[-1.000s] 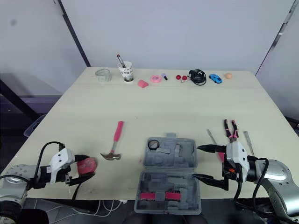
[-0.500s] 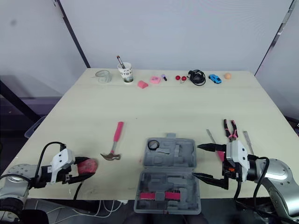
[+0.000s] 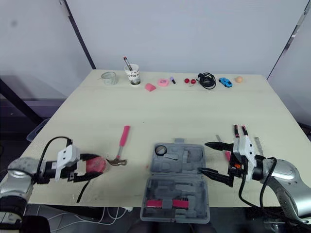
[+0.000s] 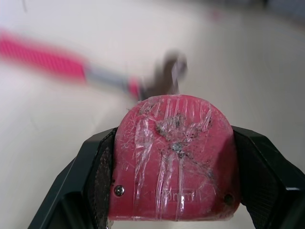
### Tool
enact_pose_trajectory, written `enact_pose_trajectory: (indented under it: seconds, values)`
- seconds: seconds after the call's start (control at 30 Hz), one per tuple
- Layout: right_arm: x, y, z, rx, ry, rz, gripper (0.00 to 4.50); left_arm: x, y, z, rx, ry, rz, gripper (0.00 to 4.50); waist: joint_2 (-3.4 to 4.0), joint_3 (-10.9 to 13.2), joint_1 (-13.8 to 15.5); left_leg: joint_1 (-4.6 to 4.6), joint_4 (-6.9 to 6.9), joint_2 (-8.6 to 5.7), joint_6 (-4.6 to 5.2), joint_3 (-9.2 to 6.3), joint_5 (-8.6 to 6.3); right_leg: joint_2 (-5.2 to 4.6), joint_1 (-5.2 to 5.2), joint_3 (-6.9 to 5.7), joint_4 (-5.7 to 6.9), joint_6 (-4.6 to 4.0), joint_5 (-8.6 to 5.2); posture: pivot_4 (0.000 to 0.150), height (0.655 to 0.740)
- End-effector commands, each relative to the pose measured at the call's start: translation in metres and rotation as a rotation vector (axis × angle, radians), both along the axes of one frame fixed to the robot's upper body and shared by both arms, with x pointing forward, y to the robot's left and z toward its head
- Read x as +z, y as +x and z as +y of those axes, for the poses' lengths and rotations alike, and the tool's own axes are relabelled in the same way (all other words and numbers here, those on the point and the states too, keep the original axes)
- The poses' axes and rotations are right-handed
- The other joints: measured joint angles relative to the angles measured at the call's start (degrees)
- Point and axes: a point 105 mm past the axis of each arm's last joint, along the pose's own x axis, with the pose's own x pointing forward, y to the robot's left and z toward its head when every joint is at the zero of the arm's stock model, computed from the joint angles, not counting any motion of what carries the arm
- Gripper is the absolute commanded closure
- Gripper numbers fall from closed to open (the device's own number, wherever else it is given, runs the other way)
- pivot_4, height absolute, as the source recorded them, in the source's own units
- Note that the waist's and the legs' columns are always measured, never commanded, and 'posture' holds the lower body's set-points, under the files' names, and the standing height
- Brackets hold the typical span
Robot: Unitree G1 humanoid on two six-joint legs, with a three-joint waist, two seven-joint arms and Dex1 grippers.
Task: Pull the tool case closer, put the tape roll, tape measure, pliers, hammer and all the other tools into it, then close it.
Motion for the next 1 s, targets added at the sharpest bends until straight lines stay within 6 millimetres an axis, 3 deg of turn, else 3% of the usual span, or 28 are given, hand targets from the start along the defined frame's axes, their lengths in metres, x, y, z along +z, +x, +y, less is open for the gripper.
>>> enact_pose_trajectory:
  seconds: [0.03,0.2,0.43,0.67,0.8,1.0]
  values:
    - [0.015,0.003,0.004,-0.039,0.048,0.015,0.0,0.027,0.014,-0.023,-0.096,0.008,-0.05,1.52,-0.01,0.0,0.1,0.0,0.0,0.0,0.0,-0.01,0.0,0.0,0.0,0.0,0.0,0.02,0.01,0.15,0.74]
    - [0.014,0.01,0.011,-0.113,0.054,0.121,0.0,0.058,0.033,-0.082,-0.27,-0.011,-0.087,1.52,-0.06,0.0,0.5,-0.06,0.01,-0.03,0.0,-0.04,0.0,0.04,0.0,-0.01,0.0,0.1,0.05,0.15,0.74]
    - [0.011,0.005,0.025,-0.119,0.056,0.287,0.0,0.076,0.035,-0.141,-0.436,-0.028,-0.095,1.52,-0.08,0.1,0.3,-0.09,0.01,-0.04,0.01,-0.1,0.0,0.14,-0.01,0.05,-0.05,0.23,0.13,0.15,0.74]
    - [0.008,0.012,0.038,-0.177,0.12,0.471,0.0,0.082,0.04,-0.191,-0.543,-0.051,-0.138,1.52,-0.11,0.1,0.4,-0.15,0.03,-0.04,0.01,-0.26,0.01,0.27,0.0,0.09,-0.06,0.23,0.12,0.15,0.74]
    - [0.013,0.015,0.047,-0.186,0.183,0.531,0.0,0.084,0.04,-0.208,-0.58,-0.086,-0.153,1.52,-0.11,0.1,0.4,-0.21,0.03,-0.04,0.02,-0.33,0.01,0.29,0.0,0.07,-0.07,0.23,0.12,0.15,0.74]
    - [0.023,0.031,0.064,-0.254,0.388,0.689,0.0,0.086,0.043,-0.24,-0.653,-0.132,-0.193,1.52,-0.11,0.1,0.4,-0.27,0.04,-0.04,0.02,-0.49,0.01,0.36,0.0,0.01,-0.06,0.22,0.13,0.15,0.74]
